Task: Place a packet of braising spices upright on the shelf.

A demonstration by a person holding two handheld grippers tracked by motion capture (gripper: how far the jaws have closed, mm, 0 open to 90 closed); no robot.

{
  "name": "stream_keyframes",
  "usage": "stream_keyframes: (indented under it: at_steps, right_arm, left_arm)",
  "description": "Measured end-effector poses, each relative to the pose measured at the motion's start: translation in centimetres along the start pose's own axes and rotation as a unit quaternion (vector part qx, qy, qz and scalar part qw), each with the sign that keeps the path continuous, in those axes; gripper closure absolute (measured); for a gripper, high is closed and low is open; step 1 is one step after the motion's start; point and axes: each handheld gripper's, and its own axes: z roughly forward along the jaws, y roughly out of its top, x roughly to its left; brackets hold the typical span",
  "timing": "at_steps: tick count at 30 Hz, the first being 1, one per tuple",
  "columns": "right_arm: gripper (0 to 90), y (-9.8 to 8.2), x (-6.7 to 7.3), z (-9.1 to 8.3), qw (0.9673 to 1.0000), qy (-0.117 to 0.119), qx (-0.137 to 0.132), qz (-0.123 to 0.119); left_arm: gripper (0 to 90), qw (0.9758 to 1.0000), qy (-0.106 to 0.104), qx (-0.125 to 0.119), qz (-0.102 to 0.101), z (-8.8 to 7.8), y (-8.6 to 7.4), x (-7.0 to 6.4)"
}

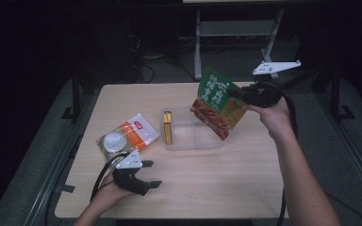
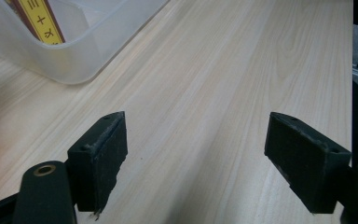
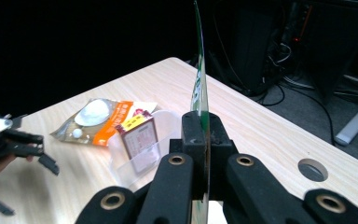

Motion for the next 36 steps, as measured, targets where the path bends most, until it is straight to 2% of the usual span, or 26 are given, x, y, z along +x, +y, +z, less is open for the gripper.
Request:
stream_keyframes:
  at_steps: [10,18,27,36]
  right_arm:
    - [90.0,0.1,-0.8,1.8,0.9996,-0.018,0.017,0.013]
    - [90.0,-0.1,-1.0,3.1,0.9989,-0.031,0.035,0.009]
    - [90.0,-0.4,-1.1,3.9,0.9985,-0.033,0.042,0.005]
    - [90.0,-1.4,-1.6,4.9,0.9981,-0.028,0.051,0.018]
  left_arm:
    - [15.3,0.9998,0.005,0.008,0.018,0.6,-0.2,-0.2]
    - [15.3,0.9996,0.008,0.013,0.022,0.7,-0.2,-0.2]
    - [15.3,0.9995,0.015,0.015,0.023,0.6,-0.2,-0.2]
    - [15.3,0.9995,0.014,0.014,0.024,0.5,-0.2,-0.2]
